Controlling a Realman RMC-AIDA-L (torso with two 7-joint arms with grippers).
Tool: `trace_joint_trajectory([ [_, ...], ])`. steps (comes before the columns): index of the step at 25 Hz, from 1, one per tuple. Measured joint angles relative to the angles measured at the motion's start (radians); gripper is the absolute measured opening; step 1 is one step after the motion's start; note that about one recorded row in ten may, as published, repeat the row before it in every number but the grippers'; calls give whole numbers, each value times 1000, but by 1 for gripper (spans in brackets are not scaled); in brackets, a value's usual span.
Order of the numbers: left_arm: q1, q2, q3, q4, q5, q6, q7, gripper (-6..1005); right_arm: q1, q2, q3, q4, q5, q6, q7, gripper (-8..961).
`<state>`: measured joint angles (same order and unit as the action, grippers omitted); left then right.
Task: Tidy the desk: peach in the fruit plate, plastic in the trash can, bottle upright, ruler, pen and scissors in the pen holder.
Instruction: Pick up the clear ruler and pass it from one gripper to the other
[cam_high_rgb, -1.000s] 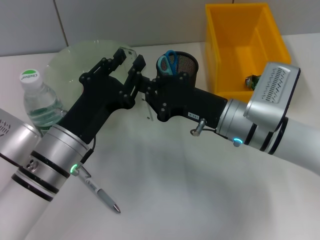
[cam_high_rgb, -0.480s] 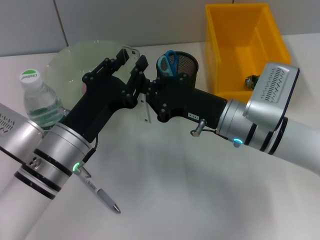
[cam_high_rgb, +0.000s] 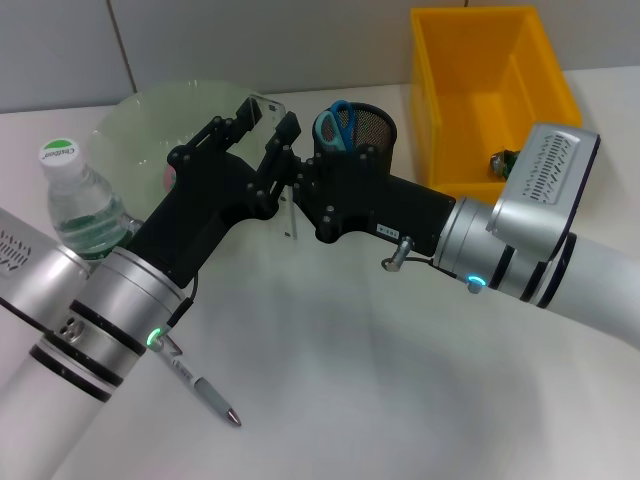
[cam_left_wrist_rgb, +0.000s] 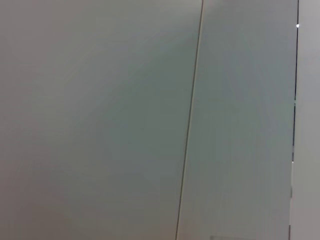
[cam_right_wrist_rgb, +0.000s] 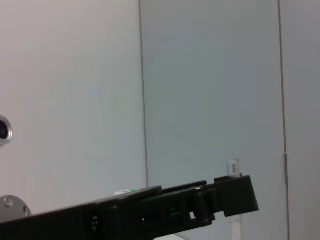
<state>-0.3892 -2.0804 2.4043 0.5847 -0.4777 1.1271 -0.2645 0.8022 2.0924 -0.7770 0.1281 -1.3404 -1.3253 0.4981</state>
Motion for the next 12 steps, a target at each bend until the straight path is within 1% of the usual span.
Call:
trace_joint_trajectory([
  [5, 3, -1, 0, 0, 3, 10, 0, 501, -1, 0, 3, -1, 0, 0, 0, 4],
  [12, 1, 0, -5, -7, 3, 14, -9, 564, -2, 0, 4, -1, 0, 0, 0, 11],
])
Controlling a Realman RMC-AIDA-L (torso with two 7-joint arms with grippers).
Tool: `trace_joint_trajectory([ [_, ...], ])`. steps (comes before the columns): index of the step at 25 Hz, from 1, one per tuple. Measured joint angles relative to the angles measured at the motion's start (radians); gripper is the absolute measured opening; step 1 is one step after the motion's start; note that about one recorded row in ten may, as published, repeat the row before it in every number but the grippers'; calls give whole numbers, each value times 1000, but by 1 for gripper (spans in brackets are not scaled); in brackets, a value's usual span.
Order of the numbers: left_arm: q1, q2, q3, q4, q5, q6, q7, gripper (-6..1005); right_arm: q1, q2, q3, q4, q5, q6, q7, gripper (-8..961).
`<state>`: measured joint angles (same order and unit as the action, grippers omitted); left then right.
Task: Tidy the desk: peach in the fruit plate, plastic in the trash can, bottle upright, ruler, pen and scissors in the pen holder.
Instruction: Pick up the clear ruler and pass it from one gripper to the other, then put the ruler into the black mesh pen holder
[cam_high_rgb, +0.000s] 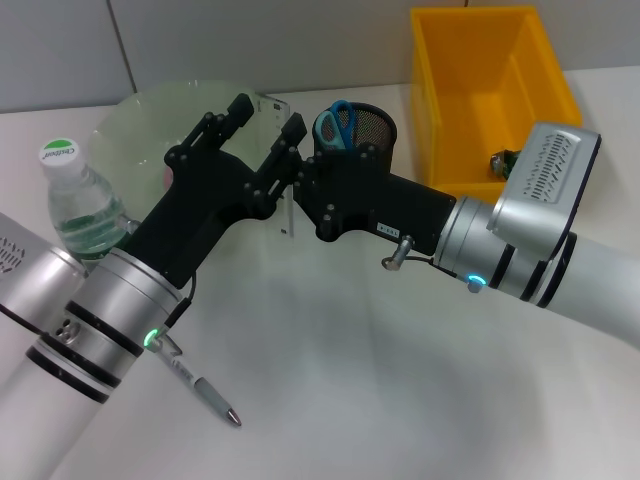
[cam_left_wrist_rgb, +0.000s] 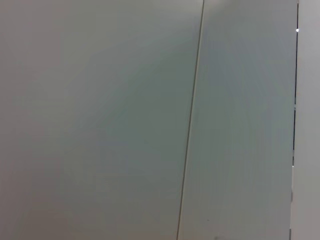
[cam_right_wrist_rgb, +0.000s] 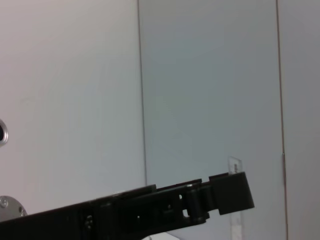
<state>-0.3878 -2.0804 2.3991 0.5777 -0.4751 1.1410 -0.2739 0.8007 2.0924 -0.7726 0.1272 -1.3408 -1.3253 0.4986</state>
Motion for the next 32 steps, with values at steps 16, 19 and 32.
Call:
trace_joint_trajectory([
  [16, 51, 27, -97, -37, 258, 82, -223, 821, -45, 0, 68, -27, 7, -57, 1, 34],
  [19, 77, 42, -162, -42, 392, 107, -292, 818, -60, 0, 98, -49, 8, -92, 2, 38],
  [32, 124, 118, -437, -33, 965, 144, -692, 818, -108, -4, 256, -132, 11, -130, -6, 56],
])
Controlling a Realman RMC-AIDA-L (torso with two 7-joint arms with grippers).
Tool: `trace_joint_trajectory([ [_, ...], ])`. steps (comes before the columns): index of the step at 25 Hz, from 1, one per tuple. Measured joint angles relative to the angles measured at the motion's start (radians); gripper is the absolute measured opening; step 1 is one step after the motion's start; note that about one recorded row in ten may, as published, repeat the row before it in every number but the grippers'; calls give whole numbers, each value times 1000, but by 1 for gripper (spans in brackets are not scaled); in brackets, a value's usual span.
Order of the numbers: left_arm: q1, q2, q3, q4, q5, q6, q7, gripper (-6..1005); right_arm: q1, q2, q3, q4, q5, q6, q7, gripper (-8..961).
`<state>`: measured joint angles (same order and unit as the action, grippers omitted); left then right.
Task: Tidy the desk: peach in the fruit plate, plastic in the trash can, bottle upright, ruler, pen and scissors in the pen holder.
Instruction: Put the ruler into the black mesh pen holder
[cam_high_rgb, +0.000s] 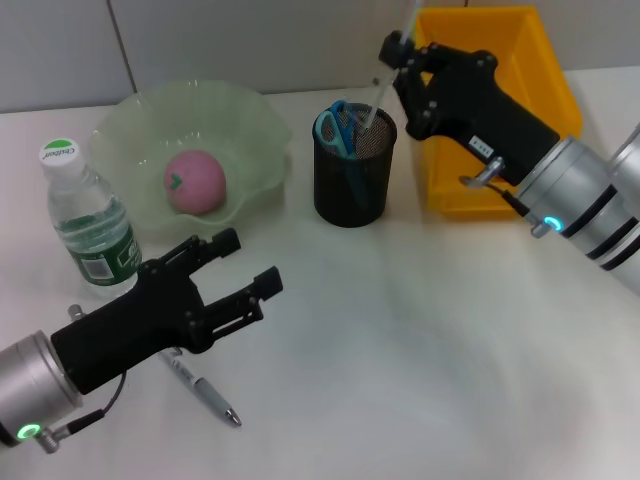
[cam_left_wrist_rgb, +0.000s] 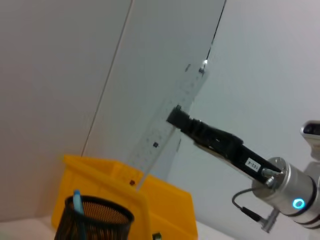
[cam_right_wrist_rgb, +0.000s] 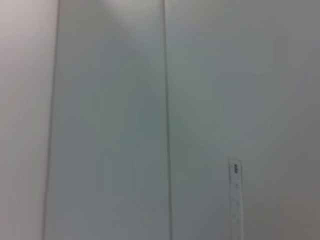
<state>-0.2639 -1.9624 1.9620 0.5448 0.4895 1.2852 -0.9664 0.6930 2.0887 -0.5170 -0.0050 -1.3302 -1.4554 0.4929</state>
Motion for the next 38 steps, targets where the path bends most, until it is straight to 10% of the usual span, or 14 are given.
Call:
trace_joint_trajectory([
  [16, -7, 4, -253, 33, 375, 50, -273, 817, 19, 4, 18, 6, 2, 137, -81, 79],
  [38, -12, 17, -294, 47, 439, 48, -316, 816, 95, 4, 46, 51, -1, 337, -73, 110],
])
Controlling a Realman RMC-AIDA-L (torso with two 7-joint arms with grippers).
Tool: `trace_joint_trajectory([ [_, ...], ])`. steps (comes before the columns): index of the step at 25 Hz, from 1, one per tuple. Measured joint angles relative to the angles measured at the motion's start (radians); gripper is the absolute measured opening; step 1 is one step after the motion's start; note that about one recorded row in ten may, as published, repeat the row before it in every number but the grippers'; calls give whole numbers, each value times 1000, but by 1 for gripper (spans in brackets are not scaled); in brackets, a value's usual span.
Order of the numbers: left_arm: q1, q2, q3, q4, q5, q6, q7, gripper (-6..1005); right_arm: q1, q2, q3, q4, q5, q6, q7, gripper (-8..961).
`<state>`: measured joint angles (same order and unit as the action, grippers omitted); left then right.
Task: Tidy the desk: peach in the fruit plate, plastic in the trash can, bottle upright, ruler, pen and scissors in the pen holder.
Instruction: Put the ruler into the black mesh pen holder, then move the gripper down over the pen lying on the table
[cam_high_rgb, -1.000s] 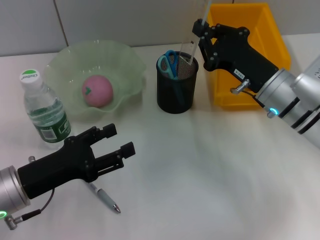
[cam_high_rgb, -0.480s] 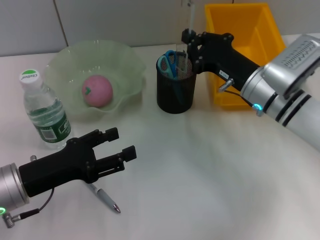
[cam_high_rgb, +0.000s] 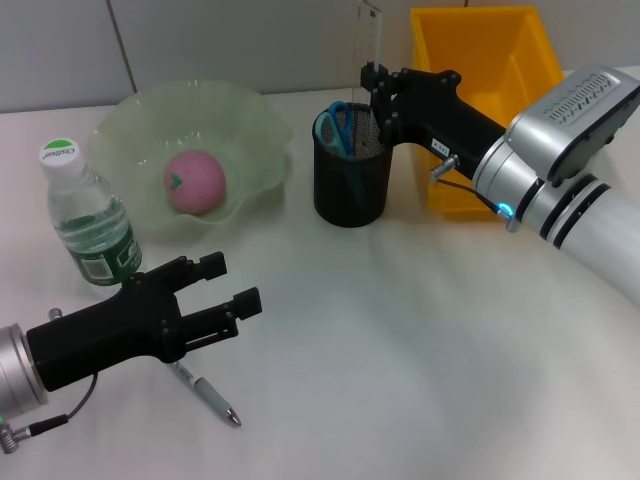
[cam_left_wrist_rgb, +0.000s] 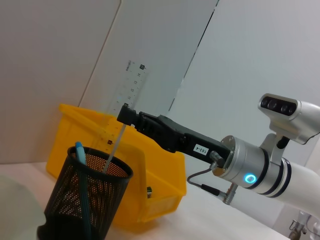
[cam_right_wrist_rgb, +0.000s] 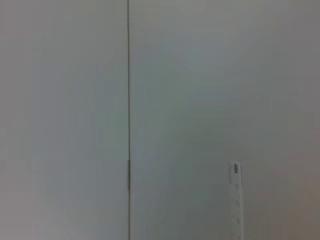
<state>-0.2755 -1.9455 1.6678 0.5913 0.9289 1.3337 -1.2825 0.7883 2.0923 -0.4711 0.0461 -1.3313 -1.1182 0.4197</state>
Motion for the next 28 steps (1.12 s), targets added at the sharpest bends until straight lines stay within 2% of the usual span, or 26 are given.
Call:
trace_joint_trajectory([
  [8, 4, 6, -14, 1, 1, 3, 0, 816, -6, 0, -1, 2, -2, -12, -2, 121],
  [13, 5, 9, -14, 2, 1, 8, -1, 816, -7, 0, 1, 2, 0, -14, -1, 345],
  [20, 5, 9, -26, 2, 25, 17, -2, 816, -18, 0, 24, 5, 4, -56, -1, 583],
  [28, -1, 8, -44, 5, 64, 25, -3, 816, -36, -4, 28, -2, 5, -108, 80, 713],
])
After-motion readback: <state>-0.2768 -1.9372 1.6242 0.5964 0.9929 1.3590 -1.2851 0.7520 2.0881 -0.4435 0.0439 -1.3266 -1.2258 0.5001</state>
